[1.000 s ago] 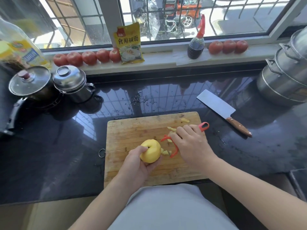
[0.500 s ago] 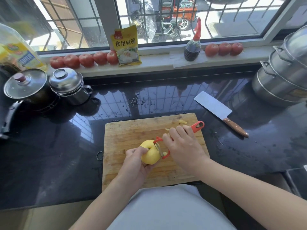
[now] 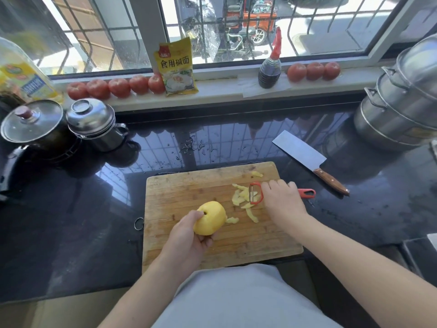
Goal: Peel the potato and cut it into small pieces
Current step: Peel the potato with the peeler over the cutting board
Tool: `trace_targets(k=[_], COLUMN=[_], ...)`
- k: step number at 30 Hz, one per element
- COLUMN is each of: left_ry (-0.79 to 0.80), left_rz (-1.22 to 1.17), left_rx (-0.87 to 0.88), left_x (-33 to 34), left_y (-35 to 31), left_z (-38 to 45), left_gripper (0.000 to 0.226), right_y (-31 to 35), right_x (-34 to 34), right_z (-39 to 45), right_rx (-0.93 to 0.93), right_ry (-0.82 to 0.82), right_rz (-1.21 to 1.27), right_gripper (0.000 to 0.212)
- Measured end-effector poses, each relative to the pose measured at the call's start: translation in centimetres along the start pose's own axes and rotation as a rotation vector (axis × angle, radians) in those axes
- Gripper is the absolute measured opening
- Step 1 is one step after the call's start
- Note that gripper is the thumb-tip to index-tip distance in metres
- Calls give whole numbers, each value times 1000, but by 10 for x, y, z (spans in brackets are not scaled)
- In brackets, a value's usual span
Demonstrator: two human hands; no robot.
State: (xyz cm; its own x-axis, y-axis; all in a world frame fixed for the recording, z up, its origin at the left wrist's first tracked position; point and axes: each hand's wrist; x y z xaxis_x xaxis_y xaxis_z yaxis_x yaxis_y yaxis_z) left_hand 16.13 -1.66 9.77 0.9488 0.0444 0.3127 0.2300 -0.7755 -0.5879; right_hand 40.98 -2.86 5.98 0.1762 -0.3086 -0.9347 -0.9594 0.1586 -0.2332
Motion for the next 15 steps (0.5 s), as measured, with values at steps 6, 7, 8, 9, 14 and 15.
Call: trace_targets(k=[6,7,8,9,14,15], left_ry=[-36,-32,-32,-34,-100,-99], left_rz=[-39,-52,-55,-52,69,93], left_rx=[3,9,16,24,70,82], left_x=[1,3,4,4,9,10], left_y=[-1,-1,-1,0,2,2], left_z=[-2,-2,-2,-2,-2,-3], left_gripper=[30,28,27,26,20,21], right_y=[5,8,13,19,45,51], right_x=[-12,-18,-25,-30,-44,-45], right_z=[-17,-22,-28,-35,-58,-58], right_rx=[52,23,-27,-84,-237,-239], right_ry=[398,399,340,205,-631,-668], right_rz=[317,449,552,608,337,296], right_gripper=[63,59,52,49,40,39])
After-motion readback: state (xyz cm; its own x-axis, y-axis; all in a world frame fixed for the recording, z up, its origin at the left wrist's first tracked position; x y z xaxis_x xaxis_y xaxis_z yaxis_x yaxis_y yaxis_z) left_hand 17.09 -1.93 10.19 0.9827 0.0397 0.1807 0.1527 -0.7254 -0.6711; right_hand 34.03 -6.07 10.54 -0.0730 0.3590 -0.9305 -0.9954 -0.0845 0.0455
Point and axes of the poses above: each hand's wrist, its own z-axis towards the middle knuckle, its own x-axis out of the palm, y = z × x, and after that the axes turned 3 degrees about x, right-handed
